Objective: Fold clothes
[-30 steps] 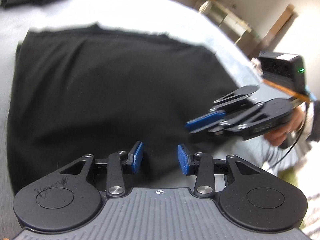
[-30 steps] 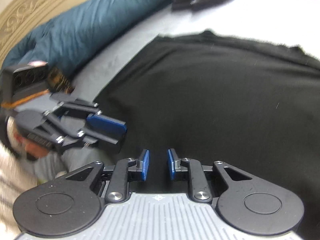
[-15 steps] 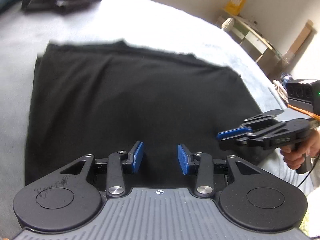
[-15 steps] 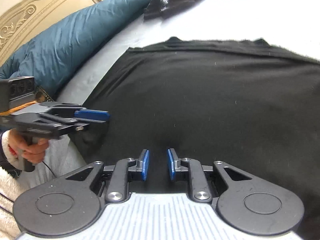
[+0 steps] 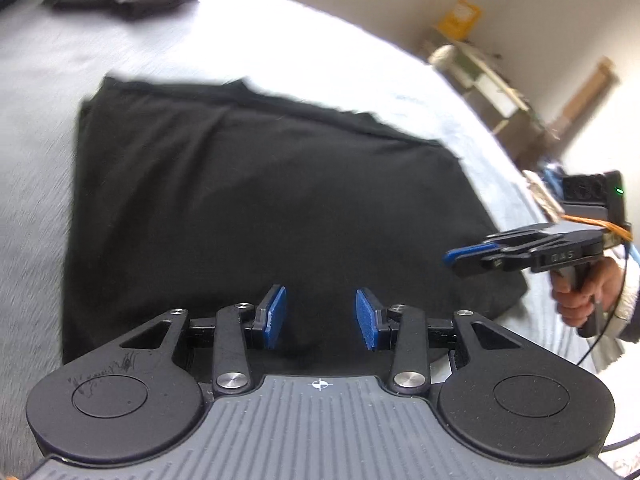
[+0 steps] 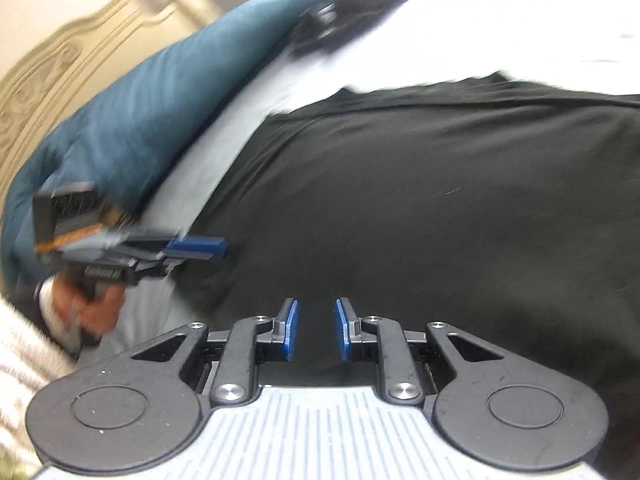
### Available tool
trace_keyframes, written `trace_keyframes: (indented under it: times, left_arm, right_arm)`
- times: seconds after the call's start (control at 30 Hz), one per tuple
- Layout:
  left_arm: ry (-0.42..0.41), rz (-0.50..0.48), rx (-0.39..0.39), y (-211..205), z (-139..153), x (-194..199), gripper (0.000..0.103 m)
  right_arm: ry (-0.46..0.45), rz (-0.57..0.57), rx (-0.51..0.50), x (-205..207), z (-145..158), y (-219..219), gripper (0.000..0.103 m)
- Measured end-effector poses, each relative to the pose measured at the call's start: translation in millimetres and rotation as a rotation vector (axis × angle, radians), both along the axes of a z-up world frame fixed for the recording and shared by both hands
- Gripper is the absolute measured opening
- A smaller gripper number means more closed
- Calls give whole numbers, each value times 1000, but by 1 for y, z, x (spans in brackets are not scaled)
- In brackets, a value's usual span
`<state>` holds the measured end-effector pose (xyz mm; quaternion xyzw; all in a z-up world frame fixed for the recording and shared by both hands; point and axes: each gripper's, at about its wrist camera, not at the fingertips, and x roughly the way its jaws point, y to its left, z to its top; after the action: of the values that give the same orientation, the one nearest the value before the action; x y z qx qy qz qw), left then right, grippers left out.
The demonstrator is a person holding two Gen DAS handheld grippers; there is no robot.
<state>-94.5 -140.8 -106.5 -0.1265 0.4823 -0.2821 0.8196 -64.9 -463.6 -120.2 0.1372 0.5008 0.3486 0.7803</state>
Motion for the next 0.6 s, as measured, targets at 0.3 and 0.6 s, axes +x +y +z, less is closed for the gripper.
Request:
trace_keyframes:
  times: [0.3, 0.6]
  left_arm:
    - [38, 64, -55, 32, 5, -10, 39]
    - [37, 228, 7, 68, -6, -2, 37]
  right_arm:
    - [152, 91, -7, -27, -5, -43, 22]
    - [45, -187, -122, -10, 0, -96, 22]
